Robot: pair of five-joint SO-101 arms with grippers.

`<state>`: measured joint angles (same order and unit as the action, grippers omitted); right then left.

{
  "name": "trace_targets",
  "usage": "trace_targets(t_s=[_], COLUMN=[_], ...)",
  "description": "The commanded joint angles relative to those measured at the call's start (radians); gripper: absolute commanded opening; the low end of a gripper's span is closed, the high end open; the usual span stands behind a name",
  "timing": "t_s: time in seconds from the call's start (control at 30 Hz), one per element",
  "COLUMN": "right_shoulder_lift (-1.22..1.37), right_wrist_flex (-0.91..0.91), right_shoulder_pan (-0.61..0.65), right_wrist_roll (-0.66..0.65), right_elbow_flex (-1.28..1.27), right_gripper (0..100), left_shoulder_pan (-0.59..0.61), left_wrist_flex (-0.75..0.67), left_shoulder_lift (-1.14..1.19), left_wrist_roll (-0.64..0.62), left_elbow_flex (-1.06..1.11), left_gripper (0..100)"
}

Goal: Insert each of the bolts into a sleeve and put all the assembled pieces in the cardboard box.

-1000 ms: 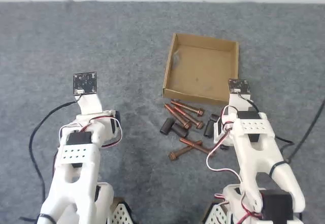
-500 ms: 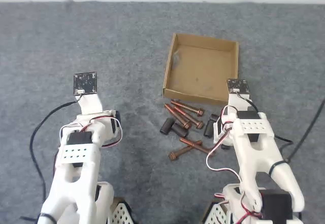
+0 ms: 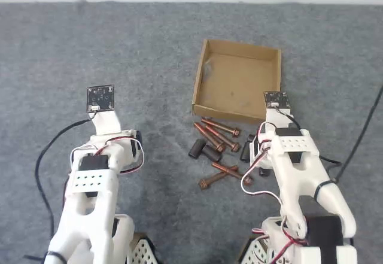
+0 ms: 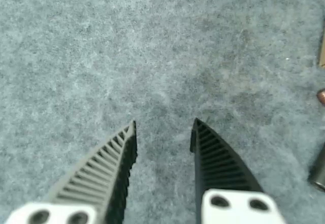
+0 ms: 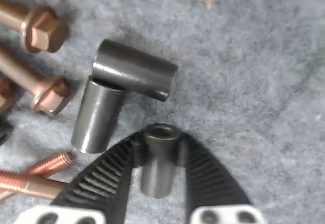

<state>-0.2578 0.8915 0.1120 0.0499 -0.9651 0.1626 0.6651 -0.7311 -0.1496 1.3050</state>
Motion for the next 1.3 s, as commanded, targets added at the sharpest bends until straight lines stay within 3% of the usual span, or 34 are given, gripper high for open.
trace_targets(t_s=[0.0, 0.3, 0.47, 0.63, 0.87, 1.07, 1.27], right_shoulder_lift=[0.001, -0.018, -0.038, -0.025, 0.024, 0.022, 0.044], right_wrist_flex=[0.012, 0.041, 0.031, -0.004, -0.015, -0.025, -0.027], right_shoulder_pan=[0.001, -0.159, -0.232, -0.285, -0.329, -0.395, -0.463], right_wrist_roll=[-0.014, -0.014, -0.014, -0.014, -0.015, -0.066, -0.064], right_elbow_flex=[0.04, 0.071, 0.071, 0.072, 0.097, 0.097, 0.13], right_gripper=[3.3, 0.7, 0.7, 0.7, 0.8, 0.7, 0.7], left_shoulder_pan=[-0.006, -0.008, -0.066, -0.252, -0.582, -0.687, -0.766], left_wrist_flex=[0.0, 0.014, 0.192, 0.358, 0.491, 0.489, 0.491], left_shoulder_lift=[-0.008, -0.008, -0.006, -0.002, -0.002, -0.002, -0.002], left_wrist_roll=[-0.003, -0.003, -0.003, 0.008, 0.21, 0.407, 0.724], left_elbow_flex=[-0.007, -0.016, -0.171, -0.331, -0.375, -0.366, -0.352], left_gripper=[17, 17, 17, 17, 17, 17, 17])
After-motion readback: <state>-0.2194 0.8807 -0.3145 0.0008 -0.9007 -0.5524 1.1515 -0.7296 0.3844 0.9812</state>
